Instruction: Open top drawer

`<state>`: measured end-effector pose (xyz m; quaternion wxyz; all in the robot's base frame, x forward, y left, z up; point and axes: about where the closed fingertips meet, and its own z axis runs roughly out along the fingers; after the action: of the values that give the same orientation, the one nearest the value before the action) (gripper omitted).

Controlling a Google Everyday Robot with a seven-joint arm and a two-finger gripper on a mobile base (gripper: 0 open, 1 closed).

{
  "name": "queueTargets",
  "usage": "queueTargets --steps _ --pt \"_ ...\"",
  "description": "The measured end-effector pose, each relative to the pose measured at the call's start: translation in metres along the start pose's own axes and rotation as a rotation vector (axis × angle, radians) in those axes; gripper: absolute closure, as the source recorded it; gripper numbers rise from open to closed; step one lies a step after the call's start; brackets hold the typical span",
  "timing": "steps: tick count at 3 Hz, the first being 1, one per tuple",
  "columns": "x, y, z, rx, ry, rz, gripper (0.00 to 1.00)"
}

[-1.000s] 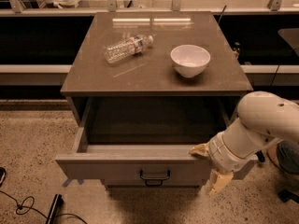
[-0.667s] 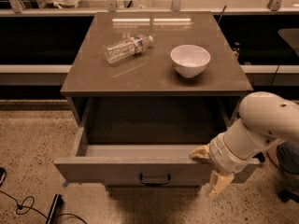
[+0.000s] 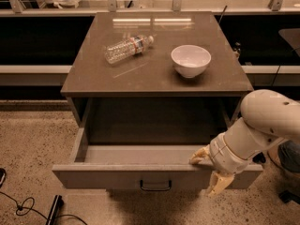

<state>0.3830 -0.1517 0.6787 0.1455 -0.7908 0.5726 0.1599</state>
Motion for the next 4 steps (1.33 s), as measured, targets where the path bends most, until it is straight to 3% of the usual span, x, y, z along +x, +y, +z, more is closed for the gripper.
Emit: queueTargets --steps 2,4 --pt "-0.008 0.001 -0.011 0.011 -0.023 -0.028 0.46" --pt "-0.008 -0.007 -0.023 0.041 -0.013 -0.036 0.39"
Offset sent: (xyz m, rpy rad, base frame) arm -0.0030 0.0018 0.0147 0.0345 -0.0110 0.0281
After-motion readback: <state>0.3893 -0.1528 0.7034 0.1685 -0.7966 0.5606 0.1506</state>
